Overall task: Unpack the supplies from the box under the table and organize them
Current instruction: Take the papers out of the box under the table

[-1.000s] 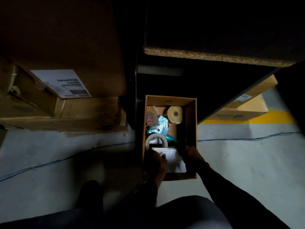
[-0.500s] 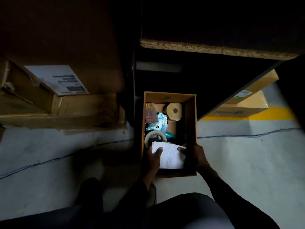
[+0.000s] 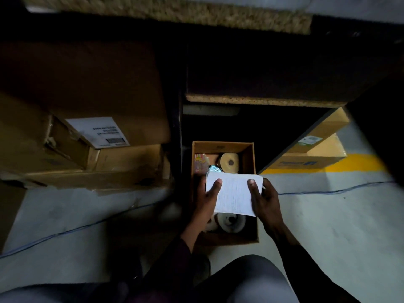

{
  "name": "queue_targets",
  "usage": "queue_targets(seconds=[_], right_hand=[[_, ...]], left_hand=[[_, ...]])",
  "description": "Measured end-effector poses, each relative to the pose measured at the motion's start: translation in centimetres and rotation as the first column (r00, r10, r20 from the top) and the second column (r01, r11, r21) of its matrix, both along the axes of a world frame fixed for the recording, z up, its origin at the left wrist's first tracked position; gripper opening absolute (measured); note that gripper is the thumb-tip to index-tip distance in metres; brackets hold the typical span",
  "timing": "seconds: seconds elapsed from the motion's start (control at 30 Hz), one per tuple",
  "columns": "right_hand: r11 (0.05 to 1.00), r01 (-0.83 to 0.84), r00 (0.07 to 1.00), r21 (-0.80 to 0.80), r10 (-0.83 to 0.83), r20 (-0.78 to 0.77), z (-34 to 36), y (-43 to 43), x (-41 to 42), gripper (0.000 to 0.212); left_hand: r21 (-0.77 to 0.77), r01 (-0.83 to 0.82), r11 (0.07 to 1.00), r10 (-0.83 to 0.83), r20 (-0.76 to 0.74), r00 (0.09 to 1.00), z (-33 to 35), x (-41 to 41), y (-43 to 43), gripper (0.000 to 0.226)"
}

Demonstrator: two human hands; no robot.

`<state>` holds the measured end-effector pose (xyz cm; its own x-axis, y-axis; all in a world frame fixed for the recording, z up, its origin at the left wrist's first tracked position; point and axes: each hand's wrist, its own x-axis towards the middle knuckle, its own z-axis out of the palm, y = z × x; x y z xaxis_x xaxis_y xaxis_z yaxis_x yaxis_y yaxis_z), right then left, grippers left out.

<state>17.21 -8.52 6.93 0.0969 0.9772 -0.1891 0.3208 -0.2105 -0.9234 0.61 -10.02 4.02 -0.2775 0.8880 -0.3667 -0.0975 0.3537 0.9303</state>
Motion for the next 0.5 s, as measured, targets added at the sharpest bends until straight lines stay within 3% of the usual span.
queue_targets(seconds=[0.23, 0.37, 0.5], right_hand=[[0.977, -0.144, 0.985, 0.156, 0.157, -0.075, 12.9, 0.7, -2.4, 0.016], [0.951, -0.262, 0.96, 0.165, 0.274, -0.057, 20.9, -0.4, -4.3, 0.021], [0.903, -0.371, 0.915, 0.218, 0.395, -0.079, 28.8, -2.8, -6.9, 0.021]], left_hand=[[0.208, -0.178, 0.962, 0.187, -0.028, 0.982, 13.5, -3.9, -1.3, 0.012], [0.327, -0.114, 0.938, 0.158, -0.112, 0.981, 21.3, -7.0, -4.0, 0.012], [0.494, -0.22, 0.841, 0.315, -0.118, 0.942, 28.1, -9.7, -7.7, 0.008]])
